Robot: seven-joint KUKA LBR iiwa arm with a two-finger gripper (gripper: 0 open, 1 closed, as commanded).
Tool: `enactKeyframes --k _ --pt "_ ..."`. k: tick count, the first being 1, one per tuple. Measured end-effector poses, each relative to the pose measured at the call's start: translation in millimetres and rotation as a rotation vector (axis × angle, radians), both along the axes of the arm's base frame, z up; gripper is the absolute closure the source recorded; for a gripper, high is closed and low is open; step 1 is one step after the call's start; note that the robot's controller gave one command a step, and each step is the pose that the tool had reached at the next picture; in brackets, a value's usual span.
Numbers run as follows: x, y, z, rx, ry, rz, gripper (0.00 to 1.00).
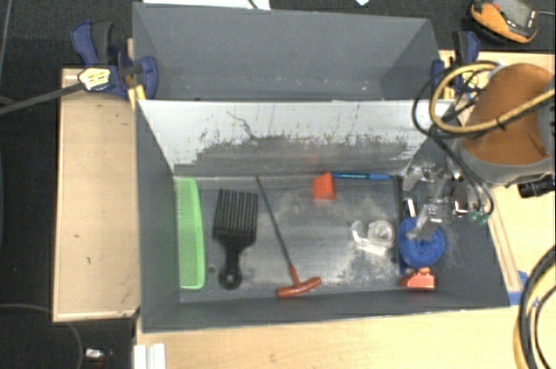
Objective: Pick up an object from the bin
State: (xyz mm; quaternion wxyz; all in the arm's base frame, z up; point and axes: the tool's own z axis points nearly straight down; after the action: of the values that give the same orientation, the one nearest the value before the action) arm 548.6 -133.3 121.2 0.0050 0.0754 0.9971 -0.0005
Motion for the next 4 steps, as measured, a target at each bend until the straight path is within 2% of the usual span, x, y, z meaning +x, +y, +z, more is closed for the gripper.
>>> enactKeyframes --k 1,2,3,4 --pt "2.3 -13 -46 0.003 0.003 0.131 0.00" --pt "-10.6 -15 -49 0.005 -0.004 0.086 0.00" --pt "-62.6 -18 -18 0.005 -0.009 -0.018 0.00" --pt "-28.4 -11 -47 0.008 -0.009 0.696 1.00"
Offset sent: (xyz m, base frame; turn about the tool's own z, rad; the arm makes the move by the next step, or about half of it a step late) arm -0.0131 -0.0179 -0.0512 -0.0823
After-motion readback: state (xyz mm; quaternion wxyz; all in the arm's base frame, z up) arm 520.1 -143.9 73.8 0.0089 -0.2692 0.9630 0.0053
